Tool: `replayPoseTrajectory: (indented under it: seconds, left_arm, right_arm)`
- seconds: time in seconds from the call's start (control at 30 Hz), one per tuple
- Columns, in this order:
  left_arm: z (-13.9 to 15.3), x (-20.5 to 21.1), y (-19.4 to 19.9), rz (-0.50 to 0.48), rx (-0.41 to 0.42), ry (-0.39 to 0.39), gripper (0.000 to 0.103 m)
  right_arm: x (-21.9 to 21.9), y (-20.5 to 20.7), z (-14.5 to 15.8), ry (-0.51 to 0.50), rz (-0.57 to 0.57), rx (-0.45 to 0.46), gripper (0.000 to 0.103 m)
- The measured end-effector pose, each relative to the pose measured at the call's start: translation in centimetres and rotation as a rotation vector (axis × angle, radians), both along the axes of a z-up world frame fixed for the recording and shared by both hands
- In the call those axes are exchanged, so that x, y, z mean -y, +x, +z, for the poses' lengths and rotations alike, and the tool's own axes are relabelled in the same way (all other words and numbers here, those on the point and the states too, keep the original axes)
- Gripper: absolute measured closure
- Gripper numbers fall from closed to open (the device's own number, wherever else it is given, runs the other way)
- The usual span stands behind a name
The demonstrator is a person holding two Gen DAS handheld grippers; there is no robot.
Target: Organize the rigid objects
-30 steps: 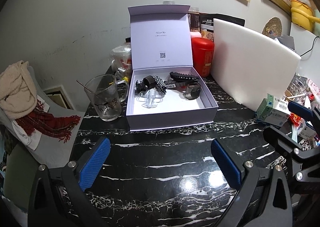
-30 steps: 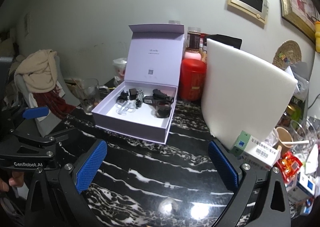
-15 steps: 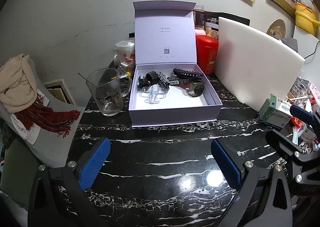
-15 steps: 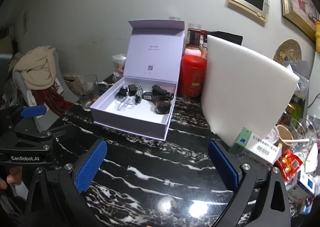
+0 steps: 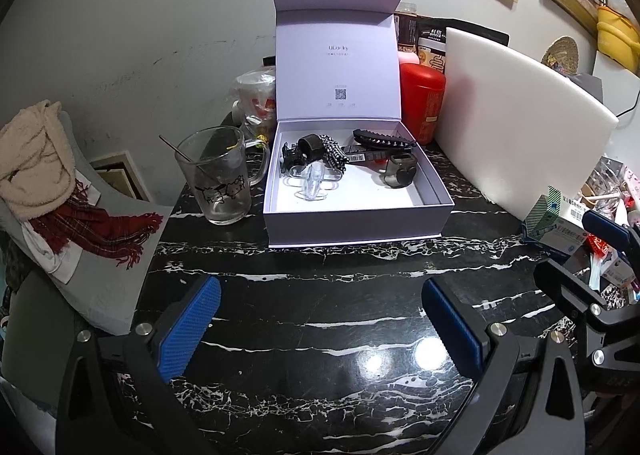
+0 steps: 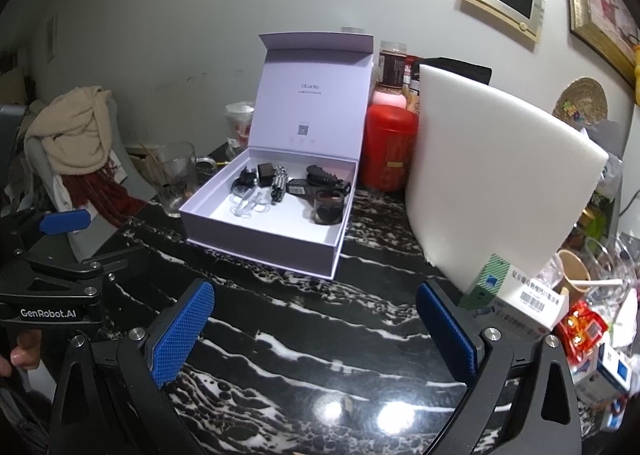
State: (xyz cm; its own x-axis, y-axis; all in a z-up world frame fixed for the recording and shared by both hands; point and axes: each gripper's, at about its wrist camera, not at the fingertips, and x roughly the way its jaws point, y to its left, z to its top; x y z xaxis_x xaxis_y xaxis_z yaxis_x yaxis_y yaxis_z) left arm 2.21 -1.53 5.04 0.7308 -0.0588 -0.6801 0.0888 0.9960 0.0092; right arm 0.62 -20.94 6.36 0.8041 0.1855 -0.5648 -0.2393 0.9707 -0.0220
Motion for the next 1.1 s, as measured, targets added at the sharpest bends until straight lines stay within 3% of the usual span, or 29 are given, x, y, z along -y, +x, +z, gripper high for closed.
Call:
replayPoseTrajectory:
  seconds: [1.1]
  left_arm:
    - [-1.4, 0.0, 0.9, 0.003, -0.04, 0.011, 0.001]
  right_arm:
    - [0.6, 1.2, -1.4, 0.016, -0.021, -0.053, 0.0]
